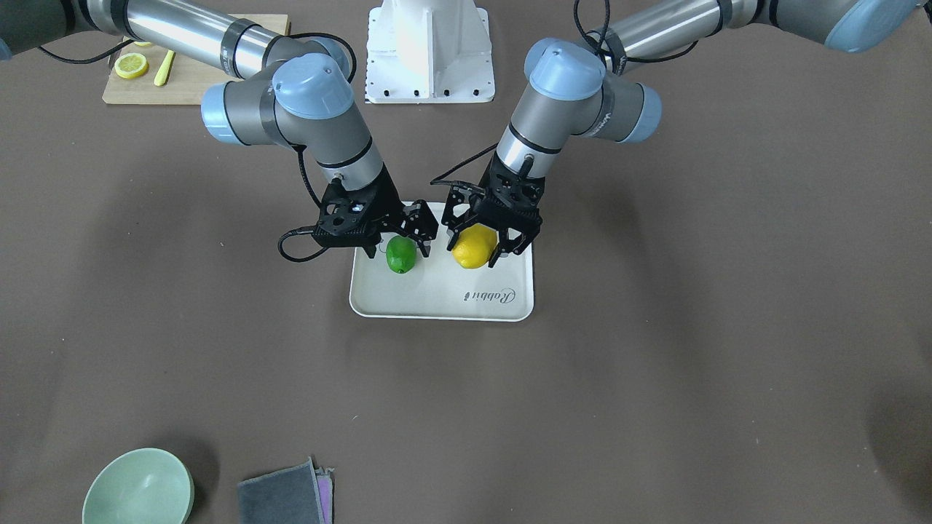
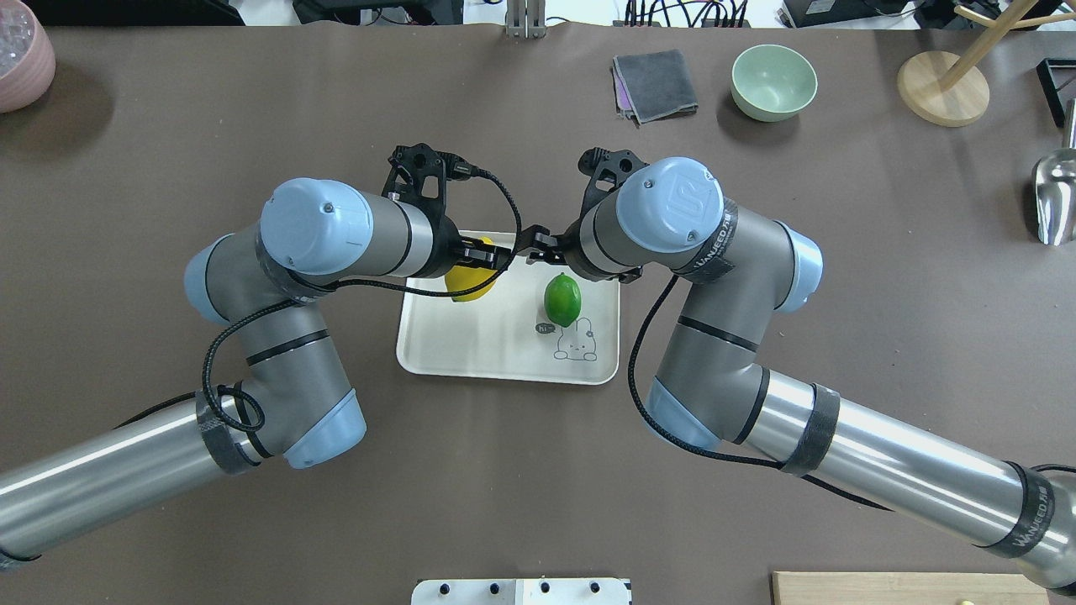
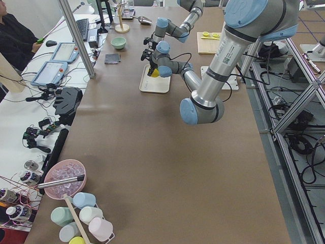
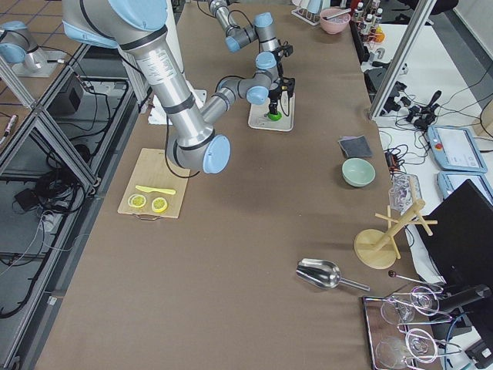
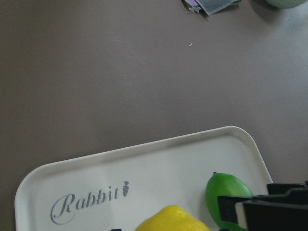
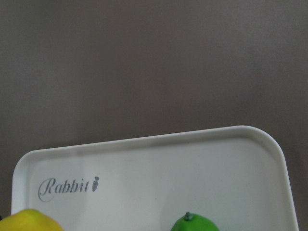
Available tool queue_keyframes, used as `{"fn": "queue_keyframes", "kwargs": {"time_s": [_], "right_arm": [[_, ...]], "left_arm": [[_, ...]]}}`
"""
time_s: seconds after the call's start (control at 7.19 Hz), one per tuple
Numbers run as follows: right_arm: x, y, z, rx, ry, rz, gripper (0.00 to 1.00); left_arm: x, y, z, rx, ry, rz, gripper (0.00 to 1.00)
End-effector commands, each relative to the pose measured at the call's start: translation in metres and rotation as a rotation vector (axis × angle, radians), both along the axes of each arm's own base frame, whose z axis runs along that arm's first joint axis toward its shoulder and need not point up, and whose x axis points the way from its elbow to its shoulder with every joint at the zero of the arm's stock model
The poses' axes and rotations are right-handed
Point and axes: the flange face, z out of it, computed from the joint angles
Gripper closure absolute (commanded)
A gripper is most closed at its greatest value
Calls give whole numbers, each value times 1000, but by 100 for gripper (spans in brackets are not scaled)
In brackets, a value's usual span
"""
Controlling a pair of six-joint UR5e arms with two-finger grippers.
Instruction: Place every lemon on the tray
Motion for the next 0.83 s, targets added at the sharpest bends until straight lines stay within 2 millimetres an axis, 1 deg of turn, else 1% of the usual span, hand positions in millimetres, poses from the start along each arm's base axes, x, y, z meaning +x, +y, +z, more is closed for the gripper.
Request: {"fn": "queue_keyframes", "kwargs": {"time_s": [0.0, 0.14, 0.28, 0.42, 0.56, 0.7], "right_arm": [[19, -13, -4, -14, -18, -4, 0], [39, -24, -5, -15, -31, -24, 0], [57, -29, 3, -9, -31, -38, 0], [66, -25, 9, 32, -22, -58, 0], [95, -16, 25, 51, -17, -55, 0], [130, -9, 43, 81, 8, -53, 0]], "left_arm": [[15, -9, 25, -11, -30, -17, 100], [18, -12, 32, -13, -43, -28, 97], [19, -15, 38, -10, -58, -50, 12], [17, -15, 34, -6, -48, -52, 2], [9, -17, 25, -2, -37, -63, 2], [-13, -35, 20, -1, -28, -91, 2]]}}
